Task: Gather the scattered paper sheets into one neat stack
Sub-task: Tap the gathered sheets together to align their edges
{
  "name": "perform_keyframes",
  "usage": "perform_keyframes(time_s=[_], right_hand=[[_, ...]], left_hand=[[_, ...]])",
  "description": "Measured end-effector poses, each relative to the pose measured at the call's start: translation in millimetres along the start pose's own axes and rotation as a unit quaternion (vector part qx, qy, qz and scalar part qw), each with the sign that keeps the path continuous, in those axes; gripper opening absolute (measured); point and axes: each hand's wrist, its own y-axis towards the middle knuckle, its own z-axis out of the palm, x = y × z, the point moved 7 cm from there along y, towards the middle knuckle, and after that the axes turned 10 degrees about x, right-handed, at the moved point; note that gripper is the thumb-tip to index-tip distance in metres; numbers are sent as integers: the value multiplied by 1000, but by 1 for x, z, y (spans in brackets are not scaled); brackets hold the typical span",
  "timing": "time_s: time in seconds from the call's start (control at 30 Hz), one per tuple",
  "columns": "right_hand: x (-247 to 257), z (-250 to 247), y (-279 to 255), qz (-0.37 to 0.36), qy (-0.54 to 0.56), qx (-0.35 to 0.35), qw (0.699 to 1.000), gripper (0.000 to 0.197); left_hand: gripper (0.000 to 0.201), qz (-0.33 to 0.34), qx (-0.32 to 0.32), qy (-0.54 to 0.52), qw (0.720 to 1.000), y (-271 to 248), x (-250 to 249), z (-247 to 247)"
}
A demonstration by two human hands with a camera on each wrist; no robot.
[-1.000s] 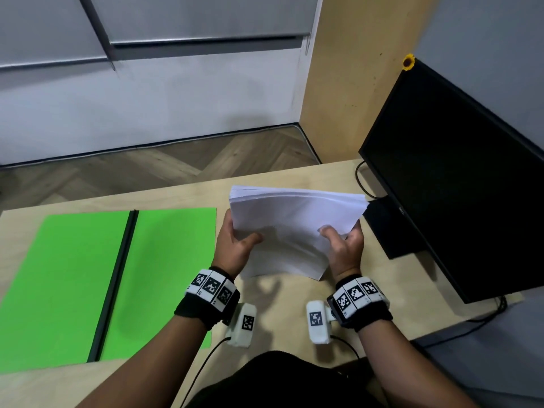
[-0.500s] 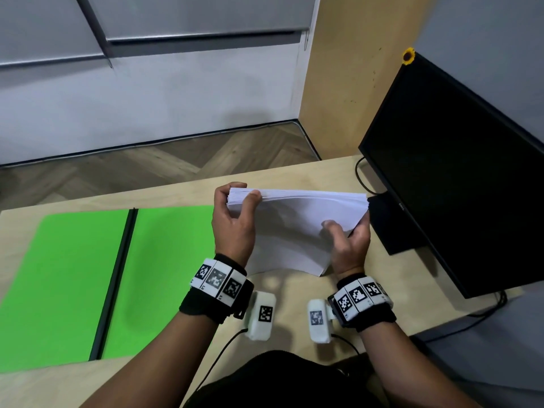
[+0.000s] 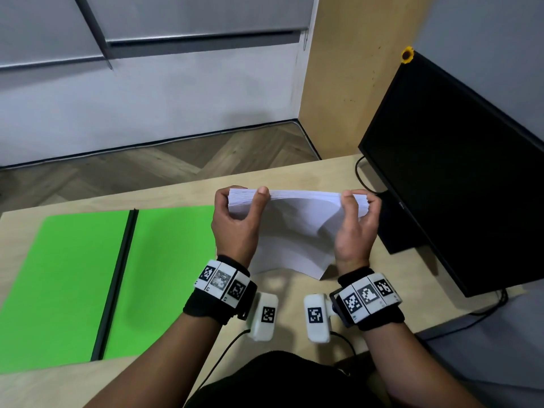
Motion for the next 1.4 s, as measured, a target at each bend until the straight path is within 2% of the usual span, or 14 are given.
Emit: perform_keyframes(time_s=[0.27, 0.37, 0.5, 0.53, 0.6, 0.63, 0.83, 0.93, 1.07, 1.13, 1.23, 1.27, 1.33, 1.4], right_hand=[[10, -2, 1, -37, -18, 3, 999, 24], [9, -3, 3, -36, -6, 1, 999, 29], [-5, -4, 4, 5, 17, -2, 1000, 23], [-6, -4, 4, 11, 20, -1, 1000, 25], [-9, -3, 4, 33, 26, -4, 999, 42], [-10, -3, 4, 46, 25, -10, 999, 45], [-13, -6, 13, 81, -6, -30, 996, 33], [-14, -5, 14, 77, -8, -22, 997, 40], [-13, -3, 11, 74, 0, -32, 997, 43], [-13, -3, 12, 80, 5, -44, 996, 33], [-8, -3, 11, 59, -2, -70, 996, 14], [-6, -3, 9, 47, -8, -77, 996, 15], [-2, -2, 5, 34, -29, -77, 996, 32], [-7, 0, 4, 50, -17, -51, 997, 46]], left_hand=[[36, -4, -1, 20, 1000, 9, -2, 0], [42, -7, -4, 21, 1000, 9, 0, -1], [51, -11, -9, 5, 1000, 6, 6, -1], [54, -13, -18, 6, 1000, 6, 7, -1], [59, -14, -30, 9, 999, 7, 8, -3], [59, -12, -32, 15, 999, 8, 7, -2], [41, -9, -38, 42, 998, 10, 5, -3], [37, -12, -11, 30, 999, 13, 3, 1], [37, 10, 94, -16, 995, 11, 4, 3], [40, 14, 132, -11, 991, 8, 6, 2], [39, 16, 111, -17, 994, 4, 8, -2], [37, 24, 94, -15, 995, 2, 7, -2], [32, 37, 64, -14, 997, -1, 5, -1], [33, 37, 50, -20, 998, -3, 5, 3]])
